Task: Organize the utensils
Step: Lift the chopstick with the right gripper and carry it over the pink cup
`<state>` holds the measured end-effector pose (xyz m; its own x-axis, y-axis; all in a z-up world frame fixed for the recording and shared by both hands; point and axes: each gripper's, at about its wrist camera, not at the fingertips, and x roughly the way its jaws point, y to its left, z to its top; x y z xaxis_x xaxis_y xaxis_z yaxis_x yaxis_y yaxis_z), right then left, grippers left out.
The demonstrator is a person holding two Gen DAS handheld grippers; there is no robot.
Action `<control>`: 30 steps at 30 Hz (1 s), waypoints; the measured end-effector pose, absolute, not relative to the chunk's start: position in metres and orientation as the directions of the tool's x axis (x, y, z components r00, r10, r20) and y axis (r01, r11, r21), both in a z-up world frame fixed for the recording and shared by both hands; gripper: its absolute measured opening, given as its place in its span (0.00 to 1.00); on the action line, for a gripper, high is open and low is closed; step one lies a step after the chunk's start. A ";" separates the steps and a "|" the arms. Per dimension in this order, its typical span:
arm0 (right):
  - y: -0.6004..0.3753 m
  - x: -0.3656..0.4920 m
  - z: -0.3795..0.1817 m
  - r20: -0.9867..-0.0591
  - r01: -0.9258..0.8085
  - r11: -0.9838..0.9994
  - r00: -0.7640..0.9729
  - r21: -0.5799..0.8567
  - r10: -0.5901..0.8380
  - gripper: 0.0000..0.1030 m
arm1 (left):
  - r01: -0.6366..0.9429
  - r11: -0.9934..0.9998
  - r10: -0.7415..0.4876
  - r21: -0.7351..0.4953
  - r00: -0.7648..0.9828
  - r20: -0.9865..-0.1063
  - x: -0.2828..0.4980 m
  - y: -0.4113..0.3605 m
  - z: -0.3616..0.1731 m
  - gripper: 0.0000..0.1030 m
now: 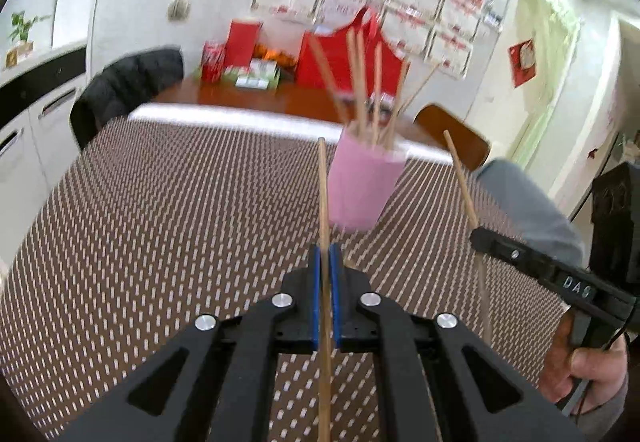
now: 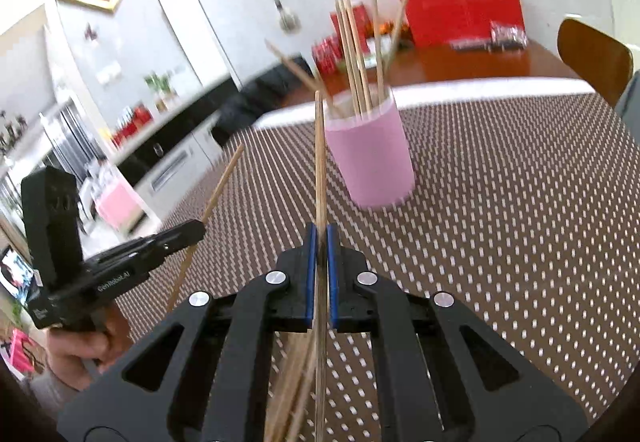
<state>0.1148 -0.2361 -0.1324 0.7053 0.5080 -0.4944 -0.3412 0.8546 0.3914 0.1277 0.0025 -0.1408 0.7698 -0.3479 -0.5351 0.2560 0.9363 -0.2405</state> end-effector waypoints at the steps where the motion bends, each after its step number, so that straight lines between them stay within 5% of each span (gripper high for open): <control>1: -0.238 0.117 -0.128 -0.481 -0.343 0.854 0.715 0.392 0.508 0.05 | 0.261 0.936 -0.350 -0.238 0.779 -0.520 0.131 0.000 -0.134 0.05; 11: -0.249 0.157 -0.060 -0.302 -0.386 0.841 0.807 0.378 0.507 0.05 | 0.377 0.883 -0.442 -0.279 0.868 -0.227 0.178 -0.018 -0.045 0.05; 20: -0.253 0.219 0.002 -0.166 -0.384 0.855 0.872 0.348 0.460 0.05 | 0.462 0.827 -0.492 -0.321 0.871 -0.014 0.244 -0.048 -0.015 0.05; 30: -0.250 0.271 -0.004 -0.152 -0.343 0.879 0.900 0.330 0.408 0.05 | 0.477 0.824 -0.494 -0.307 0.869 0.025 0.294 -0.072 -0.038 0.05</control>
